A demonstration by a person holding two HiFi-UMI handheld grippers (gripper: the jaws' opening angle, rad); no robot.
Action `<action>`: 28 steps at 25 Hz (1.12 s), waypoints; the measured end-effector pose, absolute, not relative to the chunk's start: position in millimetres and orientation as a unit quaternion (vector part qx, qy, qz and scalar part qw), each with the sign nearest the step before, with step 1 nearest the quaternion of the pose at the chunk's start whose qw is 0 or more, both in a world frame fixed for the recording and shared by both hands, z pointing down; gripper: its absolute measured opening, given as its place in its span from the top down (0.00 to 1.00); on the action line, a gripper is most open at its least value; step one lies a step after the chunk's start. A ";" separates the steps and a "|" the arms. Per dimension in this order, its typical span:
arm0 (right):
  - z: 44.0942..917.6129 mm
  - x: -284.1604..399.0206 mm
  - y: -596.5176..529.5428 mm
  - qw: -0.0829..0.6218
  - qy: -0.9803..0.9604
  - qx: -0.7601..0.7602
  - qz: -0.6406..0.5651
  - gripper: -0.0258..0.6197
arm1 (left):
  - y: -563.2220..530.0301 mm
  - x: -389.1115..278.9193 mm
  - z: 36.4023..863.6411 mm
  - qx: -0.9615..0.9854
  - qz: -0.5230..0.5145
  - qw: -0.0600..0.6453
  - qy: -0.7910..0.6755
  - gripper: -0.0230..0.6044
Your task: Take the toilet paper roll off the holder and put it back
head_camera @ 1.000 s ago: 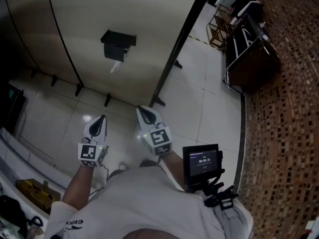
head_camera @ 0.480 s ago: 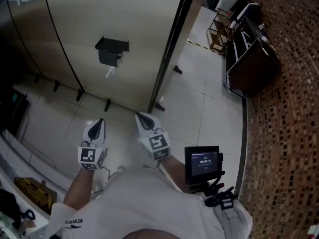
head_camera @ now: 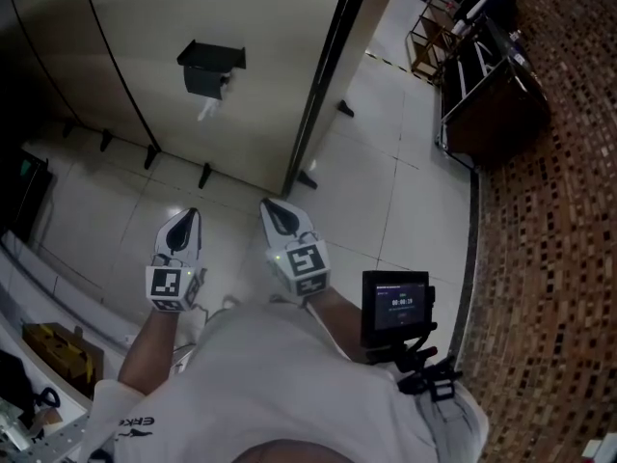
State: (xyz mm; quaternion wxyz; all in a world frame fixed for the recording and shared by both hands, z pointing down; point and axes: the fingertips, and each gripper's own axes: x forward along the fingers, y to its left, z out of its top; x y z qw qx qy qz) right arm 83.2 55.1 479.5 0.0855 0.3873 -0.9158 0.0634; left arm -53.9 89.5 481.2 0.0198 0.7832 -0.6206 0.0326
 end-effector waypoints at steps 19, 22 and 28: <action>494.6 72.1 52.6 0.104 -0.915 0.384 0.074 0.94 | 89.6 -63.2 495.4 0.783 0.043 0.035 -0.619 0.96; 495.5 67.4 50.3 0.107 -0.914 0.385 0.071 0.94 | 87.0 -67.4 498.0 0.785 0.043 0.037 -0.617 0.96; 496.6 61.9 49.1 0.113 -0.913 0.385 0.067 0.94 | 83.3 -71.3 501.0 0.788 0.040 0.041 -0.613 0.96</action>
